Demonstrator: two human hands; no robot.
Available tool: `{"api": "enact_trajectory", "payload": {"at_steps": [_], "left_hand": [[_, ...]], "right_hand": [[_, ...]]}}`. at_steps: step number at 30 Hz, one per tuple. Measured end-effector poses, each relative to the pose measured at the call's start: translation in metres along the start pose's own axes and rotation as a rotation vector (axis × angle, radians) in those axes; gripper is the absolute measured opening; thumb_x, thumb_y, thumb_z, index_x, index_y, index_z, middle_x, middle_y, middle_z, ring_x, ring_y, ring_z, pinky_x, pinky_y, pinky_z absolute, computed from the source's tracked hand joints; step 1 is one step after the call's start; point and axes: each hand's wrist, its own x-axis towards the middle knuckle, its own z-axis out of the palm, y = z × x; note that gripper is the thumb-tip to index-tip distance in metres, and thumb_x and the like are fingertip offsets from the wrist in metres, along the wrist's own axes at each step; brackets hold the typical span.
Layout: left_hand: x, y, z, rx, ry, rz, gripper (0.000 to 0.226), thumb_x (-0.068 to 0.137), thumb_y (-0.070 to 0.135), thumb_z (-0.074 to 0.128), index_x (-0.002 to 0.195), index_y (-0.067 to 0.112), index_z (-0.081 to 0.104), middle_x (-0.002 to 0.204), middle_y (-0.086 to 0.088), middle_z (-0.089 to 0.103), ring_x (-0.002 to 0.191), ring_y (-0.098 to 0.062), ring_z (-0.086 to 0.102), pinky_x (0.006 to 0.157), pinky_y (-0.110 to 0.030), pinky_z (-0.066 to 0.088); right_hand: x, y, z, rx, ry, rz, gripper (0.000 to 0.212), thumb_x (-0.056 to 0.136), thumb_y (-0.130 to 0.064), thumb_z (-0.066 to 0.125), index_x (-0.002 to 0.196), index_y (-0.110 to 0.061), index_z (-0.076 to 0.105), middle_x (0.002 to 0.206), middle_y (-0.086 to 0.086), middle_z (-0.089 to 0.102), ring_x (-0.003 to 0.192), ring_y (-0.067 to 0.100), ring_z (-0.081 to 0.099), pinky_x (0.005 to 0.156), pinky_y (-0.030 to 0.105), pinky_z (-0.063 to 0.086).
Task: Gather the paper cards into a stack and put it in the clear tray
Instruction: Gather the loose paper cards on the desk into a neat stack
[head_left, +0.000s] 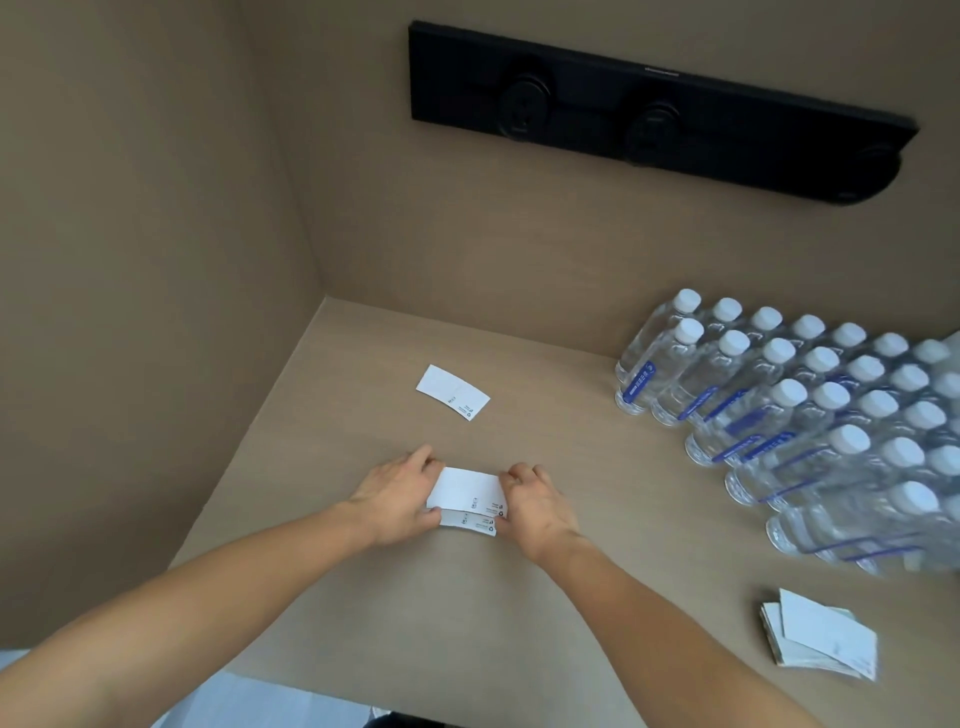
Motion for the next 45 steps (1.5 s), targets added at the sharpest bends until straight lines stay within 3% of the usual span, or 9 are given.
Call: {"api": "enact_trajectory", "payload": {"at_steps": [9, 15, 31, 45], "left_hand": [[-0.004, -0.009, 0.006, 0.017, -0.012, -0.001, 0.042, 0.087, 0.044, 0.054, 0.119, 0.016, 0.05, 0.122, -0.001, 0.042, 0.102, -0.022, 0.054, 0.084, -0.036, 0.048], [-0.004, -0.008, 0.009, 0.031, -0.036, 0.001, 0.051, 0.089, 0.048, 0.056, 0.128, 0.016, 0.047, 0.129, -0.003, 0.041, 0.108, -0.026, 0.056, 0.093, -0.04, 0.047], [0.004, -0.018, 0.004, 0.02, -0.015, -0.015, 0.039, 0.093, 0.038, 0.049, 0.124, 0.013, 0.049, 0.127, -0.004, 0.043, 0.105, -0.025, 0.056, 0.089, -0.039, 0.049], [0.051, -0.042, -0.026, 0.041, -0.004, -0.029, 0.04, 0.095, 0.035, 0.048, 0.128, 0.013, 0.046, 0.125, -0.006, 0.043, 0.109, -0.027, 0.054, 0.091, -0.042, 0.049]], "right_hand": [[0.001, -0.005, 0.008, 0.019, 0.014, -0.02, 0.046, 0.093, -0.028, 0.06, 0.133, -0.012, 0.047, 0.137, 0.004, 0.043, 0.126, 0.026, 0.036, 0.097, 0.037, 0.045], [0.003, -0.004, 0.012, 0.035, 0.002, -0.008, 0.046, 0.091, -0.028, 0.063, 0.131, -0.012, 0.048, 0.136, 0.003, 0.044, 0.125, 0.026, 0.037, 0.096, 0.039, 0.047], [0.018, -0.004, 0.008, 0.008, 0.0, -0.016, 0.045, 0.092, -0.033, 0.058, 0.131, -0.012, 0.048, 0.138, 0.001, 0.043, 0.128, 0.025, 0.035, 0.092, 0.039, 0.05], [0.074, -0.011, -0.021, 0.04, 0.028, -0.026, 0.036, 0.092, -0.029, 0.057, 0.123, -0.012, 0.051, 0.126, 0.005, 0.045, 0.123, 0.027, 0.037, 0.092, 0.039, 0.046]]}}
